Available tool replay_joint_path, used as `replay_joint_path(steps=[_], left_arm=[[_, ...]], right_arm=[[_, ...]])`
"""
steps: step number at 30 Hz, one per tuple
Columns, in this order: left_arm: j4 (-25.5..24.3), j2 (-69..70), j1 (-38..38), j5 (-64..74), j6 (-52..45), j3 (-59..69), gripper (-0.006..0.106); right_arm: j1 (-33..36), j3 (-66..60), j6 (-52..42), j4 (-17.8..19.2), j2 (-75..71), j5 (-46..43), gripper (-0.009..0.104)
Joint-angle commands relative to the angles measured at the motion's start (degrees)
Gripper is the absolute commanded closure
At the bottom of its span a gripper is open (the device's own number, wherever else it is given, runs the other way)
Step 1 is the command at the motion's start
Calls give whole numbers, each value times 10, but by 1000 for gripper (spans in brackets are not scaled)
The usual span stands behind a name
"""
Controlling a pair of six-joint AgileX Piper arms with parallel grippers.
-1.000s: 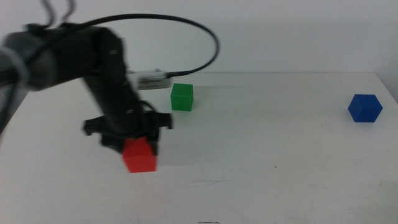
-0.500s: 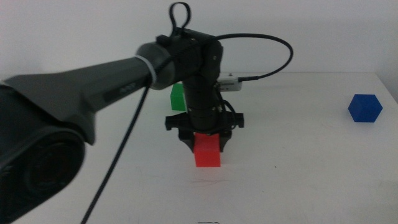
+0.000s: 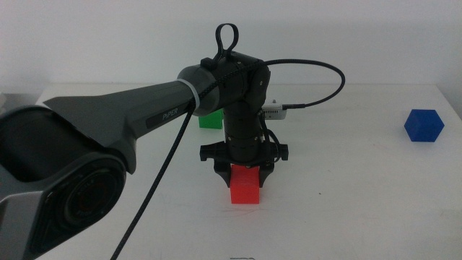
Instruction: Stack red cubes first, then green, then blue cubes in a specific spot.
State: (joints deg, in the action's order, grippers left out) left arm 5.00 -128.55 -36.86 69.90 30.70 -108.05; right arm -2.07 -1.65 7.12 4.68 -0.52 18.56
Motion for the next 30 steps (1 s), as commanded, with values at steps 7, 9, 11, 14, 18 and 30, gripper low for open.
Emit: replay_joint_path(steps=[7,9,11,14,18,30], left_arm=[[16,23,-3,42,7,-18,90],[17,23,-3,48,7,-18,90],[27,26,0,52,6,-18,22],[26,38,4,58,-3,-18,6],[18,74,4,57,-9,-18,7],[-60,136,55,41,-35,-48,7]], right_arm=[[1,10,-5,6,-13,-42,20],[1,10,-5,6,-13,-42,20],[1,10,-5,6,-13,-42,20],[1,10,-5,6,-13,-42,20],[1,10,-5,6,-13,-42,20],[1,10,-5,6,-13,-42,20]])
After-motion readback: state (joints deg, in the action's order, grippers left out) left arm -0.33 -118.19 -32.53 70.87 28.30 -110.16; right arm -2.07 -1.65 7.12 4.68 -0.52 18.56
